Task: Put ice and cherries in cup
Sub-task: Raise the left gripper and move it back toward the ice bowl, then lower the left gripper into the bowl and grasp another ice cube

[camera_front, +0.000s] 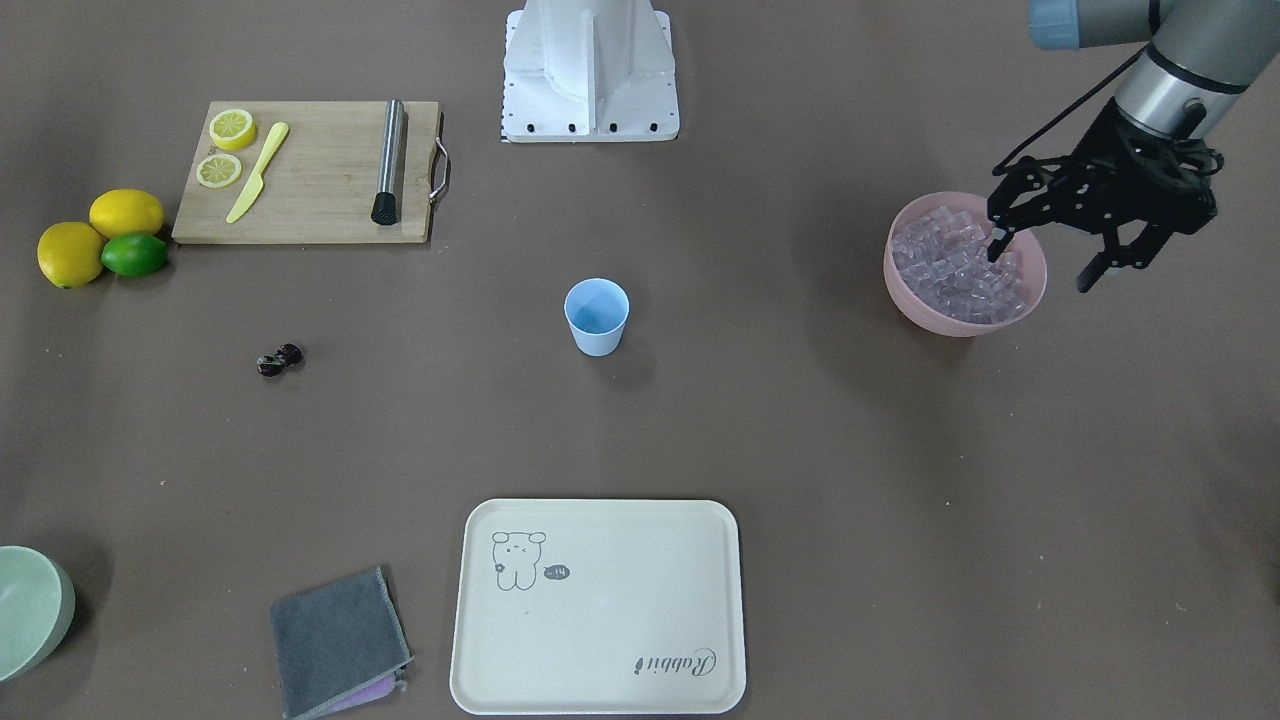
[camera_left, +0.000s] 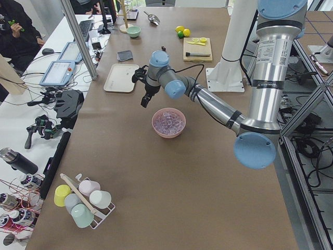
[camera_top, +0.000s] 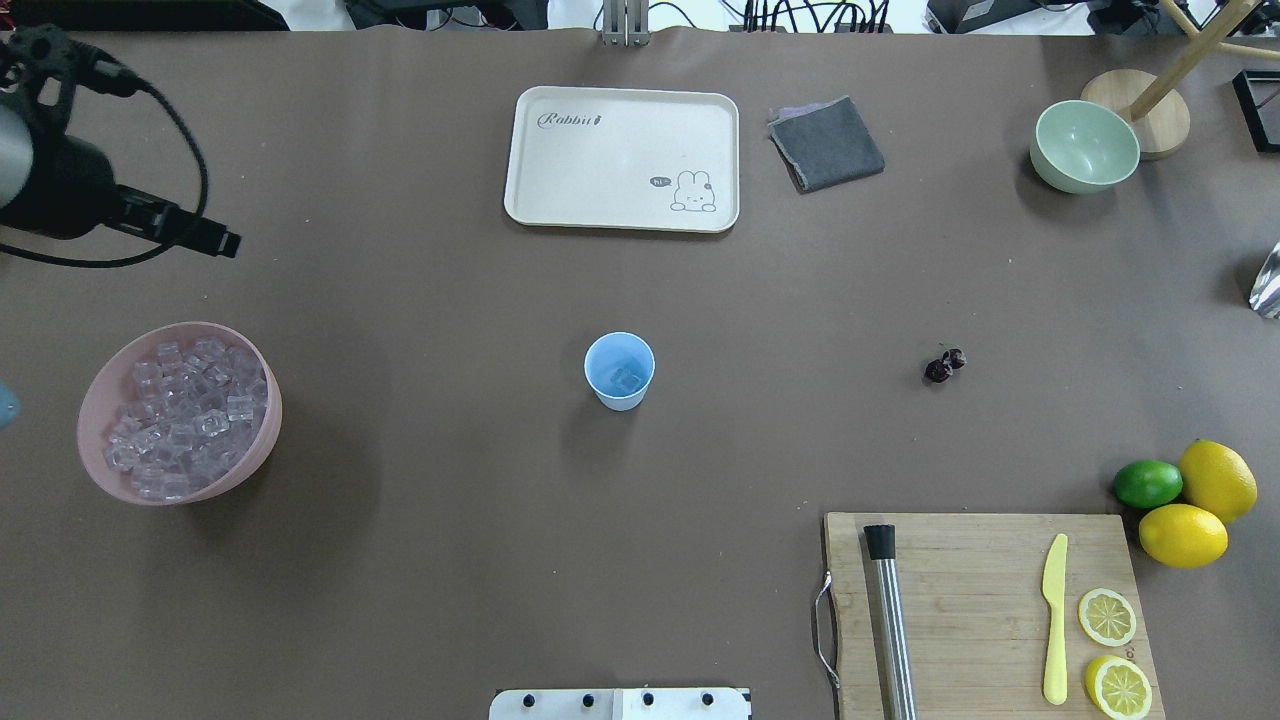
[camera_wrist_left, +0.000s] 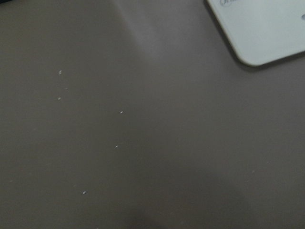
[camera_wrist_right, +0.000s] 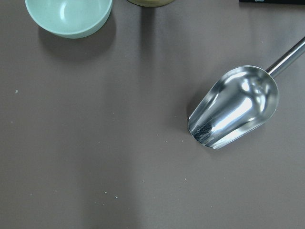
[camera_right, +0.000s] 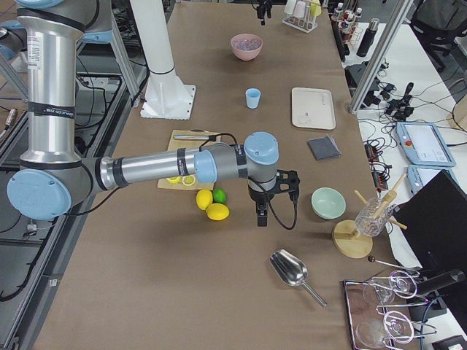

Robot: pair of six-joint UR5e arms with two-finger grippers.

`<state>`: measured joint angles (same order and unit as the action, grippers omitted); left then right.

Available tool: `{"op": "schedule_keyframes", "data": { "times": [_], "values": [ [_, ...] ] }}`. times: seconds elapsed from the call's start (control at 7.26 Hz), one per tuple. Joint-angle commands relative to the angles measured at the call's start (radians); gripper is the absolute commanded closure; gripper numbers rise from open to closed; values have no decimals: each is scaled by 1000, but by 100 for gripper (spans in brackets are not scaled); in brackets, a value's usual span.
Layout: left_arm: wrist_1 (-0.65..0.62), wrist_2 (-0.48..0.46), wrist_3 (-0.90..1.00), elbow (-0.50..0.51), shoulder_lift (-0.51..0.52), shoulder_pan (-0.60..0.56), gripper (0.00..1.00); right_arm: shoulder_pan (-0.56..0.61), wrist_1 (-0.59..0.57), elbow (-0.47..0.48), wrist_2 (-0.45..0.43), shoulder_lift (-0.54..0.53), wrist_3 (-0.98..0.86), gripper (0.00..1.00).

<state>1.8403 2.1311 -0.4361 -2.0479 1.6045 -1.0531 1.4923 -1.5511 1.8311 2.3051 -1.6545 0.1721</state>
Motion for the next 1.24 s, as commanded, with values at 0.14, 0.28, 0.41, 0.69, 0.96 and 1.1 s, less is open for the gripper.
{"op": "schedule_keyframes", "data": {
  "times": [0.14,0.28,0.41,0.69,0.96,1.1],
  "values": [
    [45,-6,150,3,-52,39,3,-12,0,-19,8,5,0,0],
    [51,-11,219,0,-57,47,3,-12,2,-19,23,4,0,0],
    [86,-10,252,9,-58,51,3,-12,0,-19,27,4,4,0],
    [115,-10,254,15,-57,115,3,-12,2,-22,51,4,15,0],
    [116,-10,254,18,-51,177,5,-12,0,-24,54,2,13,0],
    [119,-10,254,17,-51,197,18,-12,0,-29,54,-2,20,0]
  ]
}}
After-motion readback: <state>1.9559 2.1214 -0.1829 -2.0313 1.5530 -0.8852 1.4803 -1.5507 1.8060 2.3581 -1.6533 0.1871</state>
